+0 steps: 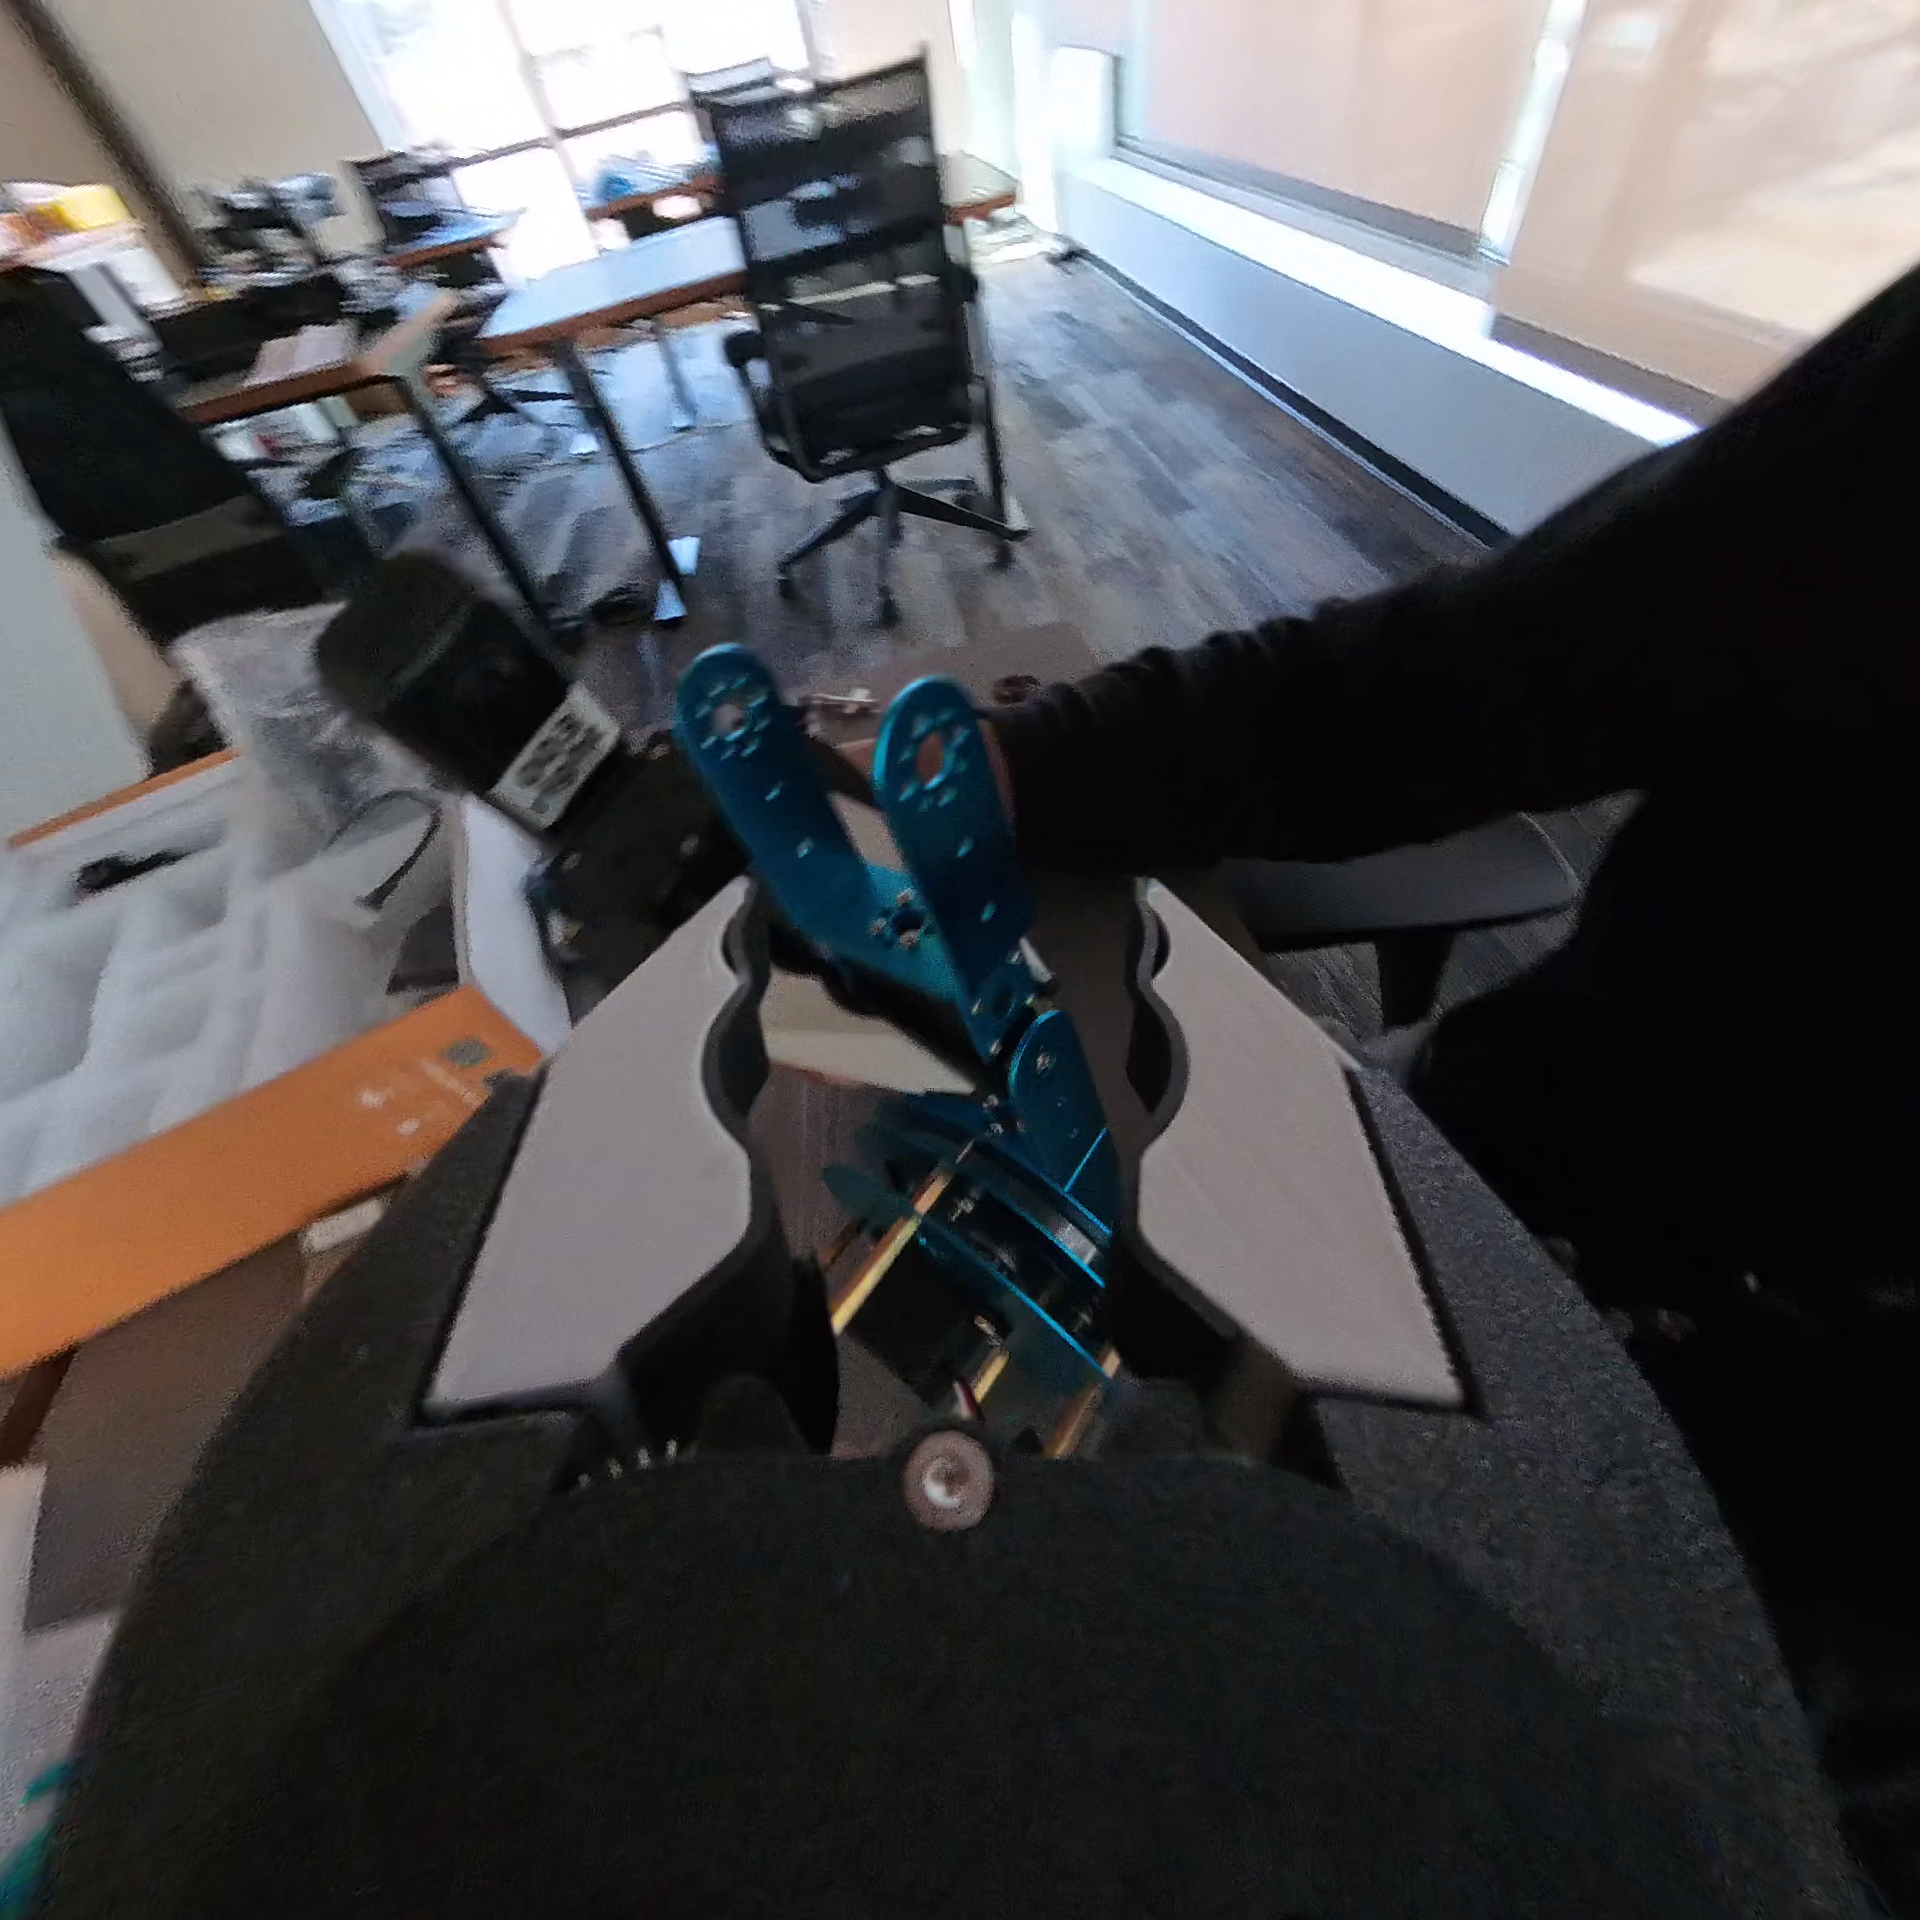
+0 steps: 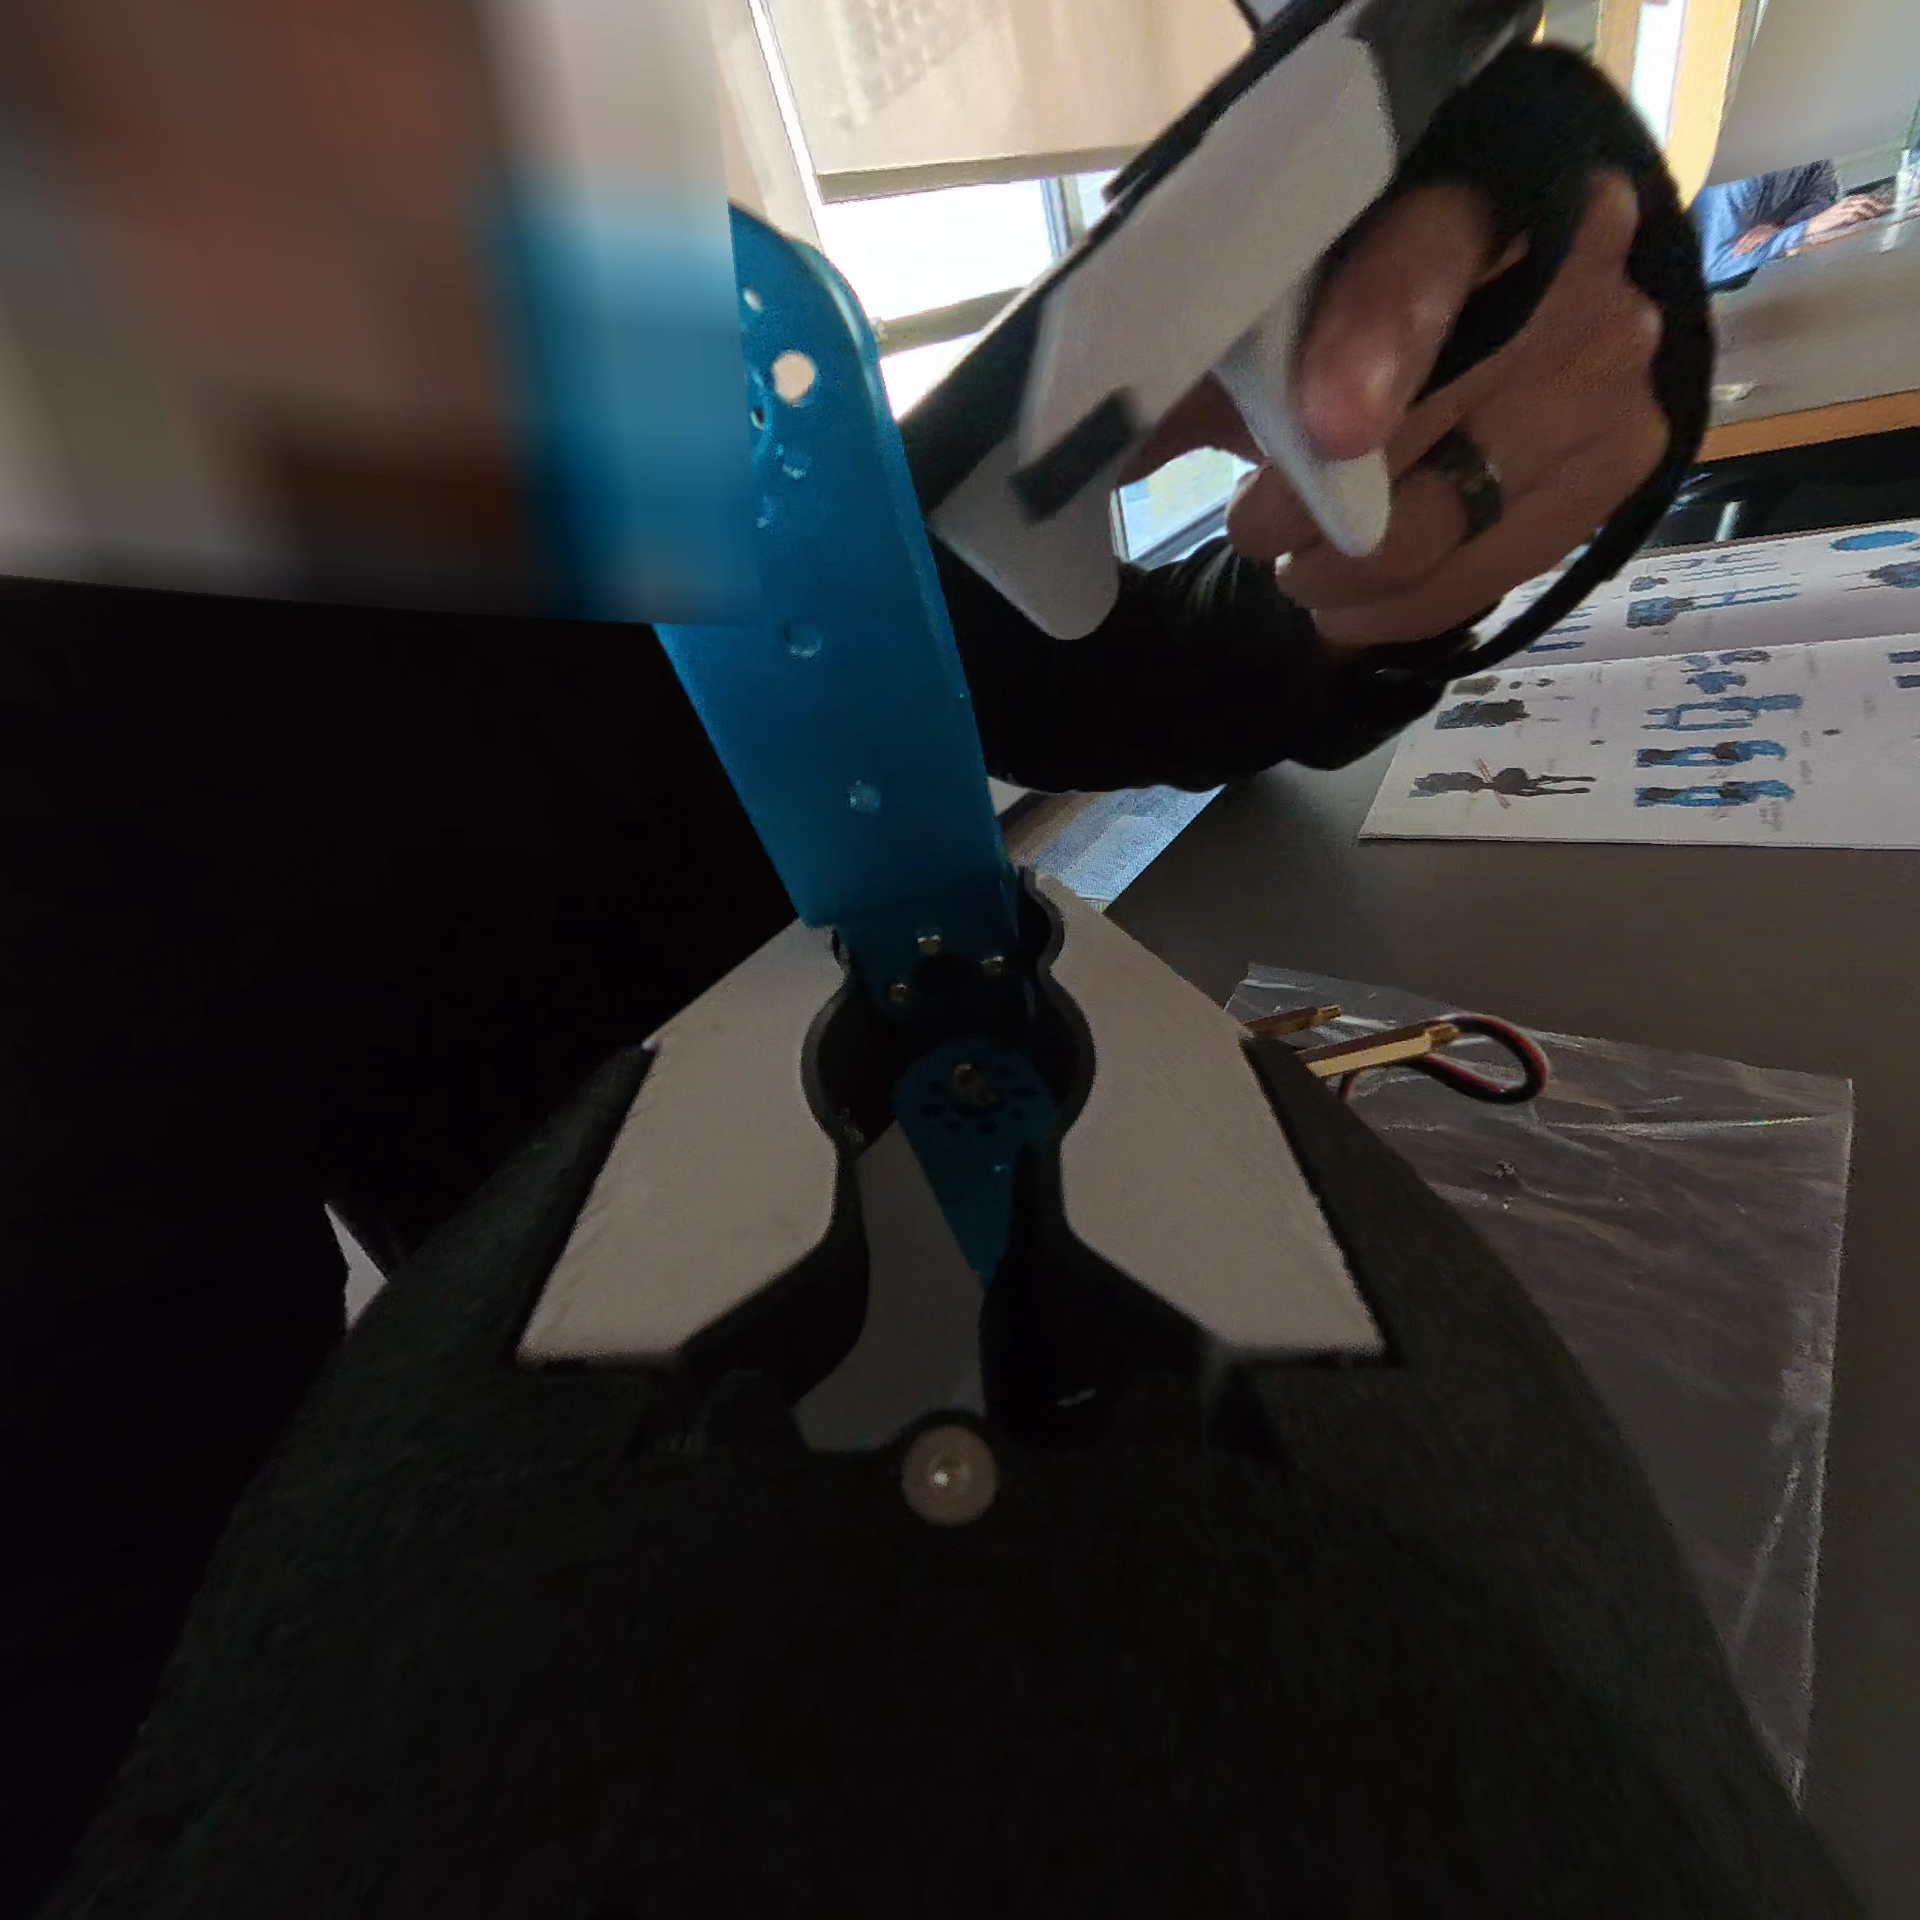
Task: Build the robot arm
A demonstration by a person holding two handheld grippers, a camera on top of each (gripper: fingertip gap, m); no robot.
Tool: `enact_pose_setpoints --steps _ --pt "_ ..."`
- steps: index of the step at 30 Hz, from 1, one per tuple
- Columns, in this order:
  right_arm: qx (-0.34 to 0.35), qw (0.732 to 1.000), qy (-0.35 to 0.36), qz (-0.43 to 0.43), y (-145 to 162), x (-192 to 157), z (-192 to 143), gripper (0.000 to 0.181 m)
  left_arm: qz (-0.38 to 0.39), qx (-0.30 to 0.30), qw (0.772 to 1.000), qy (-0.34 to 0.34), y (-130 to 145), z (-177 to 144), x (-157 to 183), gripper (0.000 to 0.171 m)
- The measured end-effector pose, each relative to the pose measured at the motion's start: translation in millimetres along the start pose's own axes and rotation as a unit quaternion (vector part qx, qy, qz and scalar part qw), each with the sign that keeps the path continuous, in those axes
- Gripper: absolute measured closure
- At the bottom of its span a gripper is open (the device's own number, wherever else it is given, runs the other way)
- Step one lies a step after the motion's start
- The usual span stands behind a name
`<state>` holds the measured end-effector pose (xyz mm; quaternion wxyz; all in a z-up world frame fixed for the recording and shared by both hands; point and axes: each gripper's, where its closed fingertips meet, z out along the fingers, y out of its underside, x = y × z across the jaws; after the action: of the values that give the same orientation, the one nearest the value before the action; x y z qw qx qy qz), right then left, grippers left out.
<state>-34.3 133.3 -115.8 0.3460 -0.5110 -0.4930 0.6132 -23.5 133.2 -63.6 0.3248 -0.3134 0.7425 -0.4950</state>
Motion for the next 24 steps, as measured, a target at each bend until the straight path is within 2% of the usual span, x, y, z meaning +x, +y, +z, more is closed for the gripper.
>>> enact_pose_setpoints --steps 4,7,9,11,13,14,15,17,19,24 --pt "0.0 1.0 -0.018 0.007 -0.9 1.4 0.0 0.157 0.083 0.001 0.996 0.026 -5.2 8.4 3.2 0.141" --pt "-0.004 1.0 -0.004 0.01 -0.8 3.1 -1.0 0.155 0.079 -0.004 0.996 0.035 -4.6 11.1 1.3 0.151" --pt "-0.004 0.998 0.053 0.019 -2.0 12.0 -6.2 0.137 0.058 0.008 0.997 0.05 -5.7 11.7 2.1 0.157" --pt "0.031 0.991 0.127 0.019 -11.4 15.2 -18.0 0.112 0.05 0.016 0.997 0.053 -5.6 14.3 0.6 0.164" --pt "0.04 0.968 0.248 0.011 -11.9 21.2 -30.8 0.097 0.044 0.02 0.998 0.048 -5.8 16.3 -2.0 0.166" --pt "0.039 0.958 0.283 -0.012 -9.6 14.9 -28.4 0.091 0.046 0.02 0.998 0.04 -5.1 17.1 -5.5 0.167" --pt "0.043 0.946 0.32 -0.04 -7.2 11.3 -24.4 0.093 0.04 0.022 0.998 0.048 -4.8 17.0 -5.6 0.168" --pt "0.018 0.908 0.414 -0.067 8.6 21.9 -23.1 0.092 0.008 0.037 0.993 0.108 -6.9 14.4 7.1 0.171" --pt "0.02 0.882 0.464 -0.079 15.3 27.7 -22.7 0.102 0.004 0.046 0.994 0.1 -7.0 17.4 3.5 0.17" --pt "0.072 0.874 0.476 -0.065 17.3 37.3 -20.4 0.116 -0.02 0.061 0.992 0.106 -8.1 19.0 1.1 0.17"
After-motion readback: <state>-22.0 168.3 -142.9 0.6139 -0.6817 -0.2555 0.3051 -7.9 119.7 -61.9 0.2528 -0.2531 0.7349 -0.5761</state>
